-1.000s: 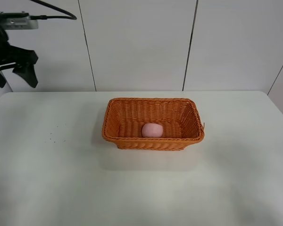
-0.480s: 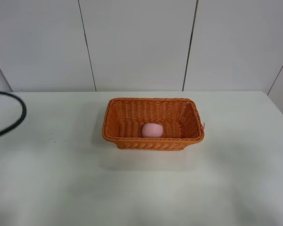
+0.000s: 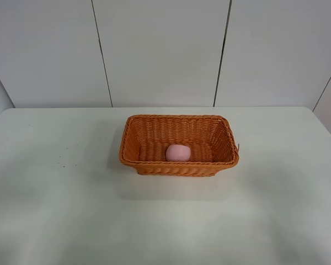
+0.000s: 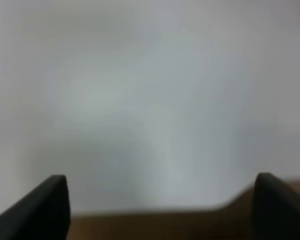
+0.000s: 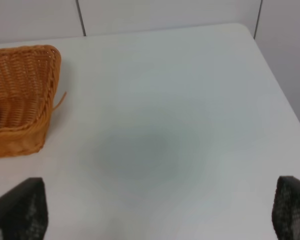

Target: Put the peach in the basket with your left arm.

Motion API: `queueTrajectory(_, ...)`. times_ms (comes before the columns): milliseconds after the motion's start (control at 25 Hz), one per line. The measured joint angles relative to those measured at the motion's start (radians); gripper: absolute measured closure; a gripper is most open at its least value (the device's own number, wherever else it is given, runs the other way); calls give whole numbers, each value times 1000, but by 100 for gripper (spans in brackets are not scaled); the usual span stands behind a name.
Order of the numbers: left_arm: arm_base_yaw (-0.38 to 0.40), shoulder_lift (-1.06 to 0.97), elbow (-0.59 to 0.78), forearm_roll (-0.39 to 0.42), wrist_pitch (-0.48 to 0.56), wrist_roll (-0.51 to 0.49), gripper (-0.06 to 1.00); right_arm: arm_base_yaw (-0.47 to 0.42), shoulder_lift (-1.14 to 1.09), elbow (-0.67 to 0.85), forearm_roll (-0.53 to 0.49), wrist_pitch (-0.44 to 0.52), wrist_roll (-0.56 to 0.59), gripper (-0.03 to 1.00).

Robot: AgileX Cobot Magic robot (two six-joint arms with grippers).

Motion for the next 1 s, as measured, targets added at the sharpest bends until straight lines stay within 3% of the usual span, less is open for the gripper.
queueTrajectory(600, 0, -291, 38, -17, -56, 4, 10, 0, 0, 0, 0, 0, 0, 27)
queueTrajectory(1000, 0, -310, 38, -18, -56, 4, 10, 0, 0, 0, 0, 0, 0, 27)
